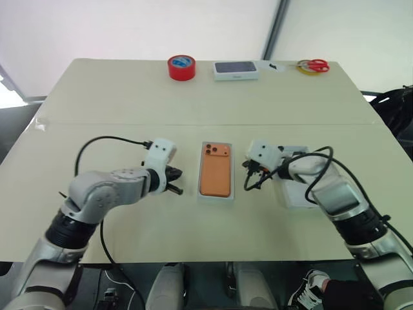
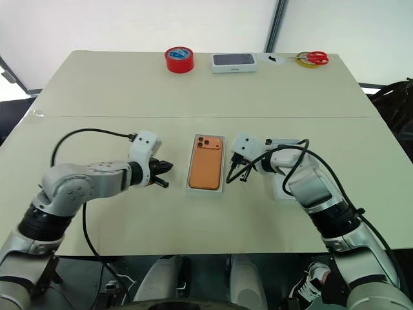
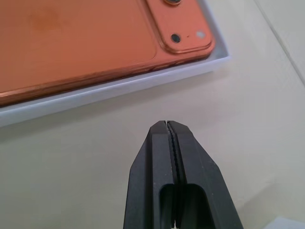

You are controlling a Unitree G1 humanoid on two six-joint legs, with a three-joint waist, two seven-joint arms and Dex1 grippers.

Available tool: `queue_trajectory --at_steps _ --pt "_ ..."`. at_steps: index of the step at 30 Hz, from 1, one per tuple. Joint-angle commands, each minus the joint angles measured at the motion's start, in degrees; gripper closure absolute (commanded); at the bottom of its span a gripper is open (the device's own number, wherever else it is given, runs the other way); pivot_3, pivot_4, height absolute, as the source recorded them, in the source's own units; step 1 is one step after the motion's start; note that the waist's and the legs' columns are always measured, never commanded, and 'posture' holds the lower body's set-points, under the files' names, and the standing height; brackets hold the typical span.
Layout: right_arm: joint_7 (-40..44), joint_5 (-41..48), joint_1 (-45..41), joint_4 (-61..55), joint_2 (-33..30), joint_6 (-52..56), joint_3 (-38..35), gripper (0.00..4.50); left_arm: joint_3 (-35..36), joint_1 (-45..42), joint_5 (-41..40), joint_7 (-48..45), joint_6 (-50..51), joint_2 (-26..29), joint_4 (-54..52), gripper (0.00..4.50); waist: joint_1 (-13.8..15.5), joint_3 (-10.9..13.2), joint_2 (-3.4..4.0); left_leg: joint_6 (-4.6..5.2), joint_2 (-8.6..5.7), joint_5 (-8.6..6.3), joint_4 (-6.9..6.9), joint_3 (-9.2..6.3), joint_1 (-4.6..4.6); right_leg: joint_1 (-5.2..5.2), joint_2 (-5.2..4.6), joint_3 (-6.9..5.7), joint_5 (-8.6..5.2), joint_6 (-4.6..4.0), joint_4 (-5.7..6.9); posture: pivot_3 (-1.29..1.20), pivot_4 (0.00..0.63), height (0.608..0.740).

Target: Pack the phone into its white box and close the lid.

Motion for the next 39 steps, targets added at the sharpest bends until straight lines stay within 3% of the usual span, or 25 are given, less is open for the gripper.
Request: queue_trajectory --at_steps 1,7,12,26,30,39 --pt "-1.6 -1.8 -1.9 -2.8 2.0 2.2 1.3 4.5 -1.5 -2.4 6.4 -4.4 -1.3 -2.2 0.4 4.34 0.0 0.0 0.01 0.0 0.02 0.0 0.0 0.0 0.0 -0.02 0.01 0.0 0.0 0.0 0.01 0.0 0.15 0.732" --pt "-1.5 -2.4 -1.9 -4.8 4.2 4.1 3.5 4.5 -2.8 -3.9 12.5 -10.9 0.1 -6.9 1.4 4.34 0.0 0.0 0.01 0.01 0.04 0.0 0.0 0.0 -0.01 -0.04 0.05 0.0 0.0 0.02 0.03 0.0 0.15 0.732" --pt "0.1 -2.6 -1.2 -6.0 2.1 3.0 3.4 4.5 -4.8 -5.1 14.8 -16.6 2.1 -10.8 1.5 4.34 0.1 0.0 0.01 0.02 0.03 0.0 0.02 -0.02 -0.02 -0.03 0.03 0.0 0.0 0.03 0.05 0.0 0.15 0.732" --pt "7.6 0.0 9.0 -13.8 -12.5 1.8 -5.3 4.5 -10.5 -13.3 23.9 -25.9 2.8 -28.5 11.1 4.34 0.1 0.0 0.02 0.22 -0.12 -0.11 0.11 -0.05 -0.02 0.08 -0.12 0.0 -0.09 0.22 0.02 0.0 0.15 0.732" --pt "9.0 0.0 12.3 -13.8 -15.8 0.5 -7.4 4.5 -10.6 -13.5 25.2 -28.0 3.4 -30.1 11.7 4.34 0.0 0.0 0.02 0.22 -0.05 -0.11 0.1 -0.04 0.0 0.06 -0.07 0.0 -0.1 0.21 0.06 0.0 0.15 0.732" --pt "8.6 -0.2 13.6 -13.2 -16.9 0.4 -9.5 4.5 -8.3 -12.8 28.6 -29.9 4.0 -29.6 12.8 4.34 0.0 0.0 0.02 0.22 -0.02 -0.11 0.11 -0.03 0.01 0.05 -0.06 0.01 -0.11 0.22 0.06 0.0 0.15 0.732"
